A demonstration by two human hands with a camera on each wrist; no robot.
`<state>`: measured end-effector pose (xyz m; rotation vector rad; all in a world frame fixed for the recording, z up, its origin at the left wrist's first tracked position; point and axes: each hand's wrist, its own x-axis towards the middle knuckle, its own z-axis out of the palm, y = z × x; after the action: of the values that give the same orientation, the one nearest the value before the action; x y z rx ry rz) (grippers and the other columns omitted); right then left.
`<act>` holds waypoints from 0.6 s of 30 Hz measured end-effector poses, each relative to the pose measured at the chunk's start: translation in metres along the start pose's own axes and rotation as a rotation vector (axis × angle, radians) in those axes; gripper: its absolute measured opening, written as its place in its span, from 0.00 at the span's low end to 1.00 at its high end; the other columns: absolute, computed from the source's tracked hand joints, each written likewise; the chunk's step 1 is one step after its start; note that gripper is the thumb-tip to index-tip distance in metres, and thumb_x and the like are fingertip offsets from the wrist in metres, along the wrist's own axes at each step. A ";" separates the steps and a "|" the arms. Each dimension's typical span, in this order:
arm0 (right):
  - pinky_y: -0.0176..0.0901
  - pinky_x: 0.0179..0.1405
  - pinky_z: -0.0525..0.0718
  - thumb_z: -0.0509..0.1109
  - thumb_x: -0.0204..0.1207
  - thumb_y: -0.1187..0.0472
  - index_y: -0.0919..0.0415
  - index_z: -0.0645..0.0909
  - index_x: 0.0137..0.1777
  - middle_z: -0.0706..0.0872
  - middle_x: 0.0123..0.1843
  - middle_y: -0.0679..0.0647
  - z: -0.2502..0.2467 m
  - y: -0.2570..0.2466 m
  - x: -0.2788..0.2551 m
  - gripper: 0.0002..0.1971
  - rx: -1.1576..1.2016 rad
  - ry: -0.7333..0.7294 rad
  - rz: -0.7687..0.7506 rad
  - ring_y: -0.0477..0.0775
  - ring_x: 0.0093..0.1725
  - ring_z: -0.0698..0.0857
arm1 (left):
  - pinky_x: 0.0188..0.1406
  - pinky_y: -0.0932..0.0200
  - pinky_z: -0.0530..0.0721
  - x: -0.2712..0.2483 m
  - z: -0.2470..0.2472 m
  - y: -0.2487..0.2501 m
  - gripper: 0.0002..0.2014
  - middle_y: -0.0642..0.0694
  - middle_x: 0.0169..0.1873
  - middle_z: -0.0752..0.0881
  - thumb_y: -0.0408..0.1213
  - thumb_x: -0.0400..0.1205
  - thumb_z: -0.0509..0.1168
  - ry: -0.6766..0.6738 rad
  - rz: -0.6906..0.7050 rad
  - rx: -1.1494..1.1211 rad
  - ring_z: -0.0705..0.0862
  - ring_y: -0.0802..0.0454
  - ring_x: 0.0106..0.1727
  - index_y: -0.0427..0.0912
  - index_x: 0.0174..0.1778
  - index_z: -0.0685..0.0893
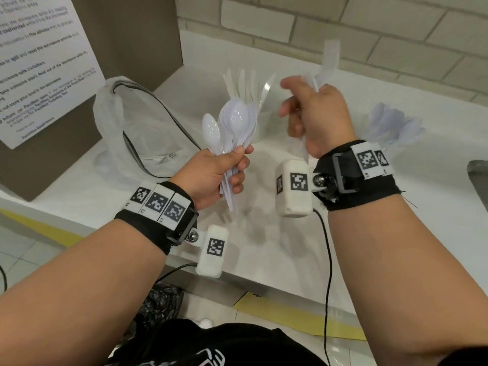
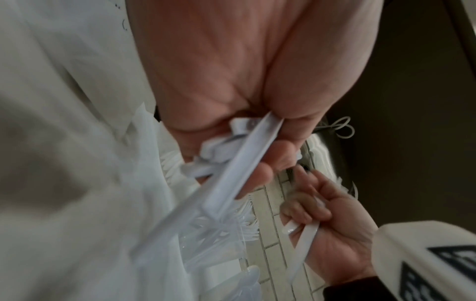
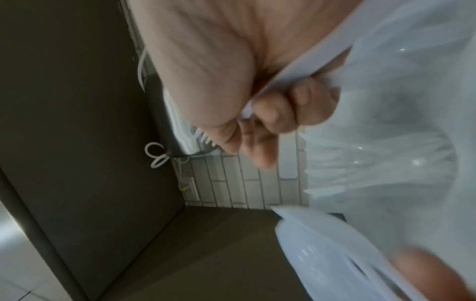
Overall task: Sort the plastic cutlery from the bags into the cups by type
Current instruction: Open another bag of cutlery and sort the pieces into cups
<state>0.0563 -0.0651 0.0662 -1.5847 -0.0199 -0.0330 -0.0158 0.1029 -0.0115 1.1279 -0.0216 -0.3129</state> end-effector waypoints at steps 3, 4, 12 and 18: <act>0.36 0.21 0.65 0.73 0.76 0.56 0.55 0.77 0.36 0.71 0.21 0.48 -0.026 -0.017 0.019 0.10 0.070 0.197 -0.164 0.48 0.19 0.66 | 0.27 0.60 0.74 0.002 -0.002 -0.001 0.10 0.49 0.29 0.75 0.42 0.86 0.59 0.060 -0.016 0.017 0.71 0.55 0.25 0.39 0.54 0.80; 0.37 0.22 0.66 0.73 0.75 0.60 0.55 0.75 0.35 0.71 0.23 0.48 -0.035 -0.022 0.026 0.10 0.096 0.231 -0.218 0.47 0.21 0.66 | 0.29 0.59 0.74 0.003 -0.003 -0.001 0.12 0.49 0.28 0.75 0.43 0.86 0.59 0.090 -0.015 0.048 0.71 0.55 0.25 0.39 0.54 0.81; 0.42 0.31 0.76 0.64 0.77 0.71 0.57 0.69 0.41 0.73 0.33 0.52 -0.054 0.010 0.069 0.10 0.086 0.282 -0.350 0.51 0.26 0.72 | 0.36 0.53 0.84 0.004 -0.005 0.001 0.14 0.50 0.26 0.75 0.49 0.83 0.60 0.125 -0.040 0.024 0.77 0.52 0.26 0.41 0.45 0.79; 0.44 0.32 0.77 0.65 0.73 0.67 0.52 0.69 0.36 0.75 0.31 0.51 -0.054 0.047 0.079 0.11 -0.084 0.329 -0.270 0.54 0.29 0.74 | 0.30 0.56 0.80 0.005 -0.006 0.002 0.14 0.49 0.27 0.74 0.50 0.82 0.61 0.019 -0.015 -0.036 0.74 0.52 0.25 0.40 0.45 0.80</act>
<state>0.1364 -0.1207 0.0228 -1.6345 0.0253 -0.5105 -0.0097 0.1077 -0.0125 1.0955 0.0093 -0.3143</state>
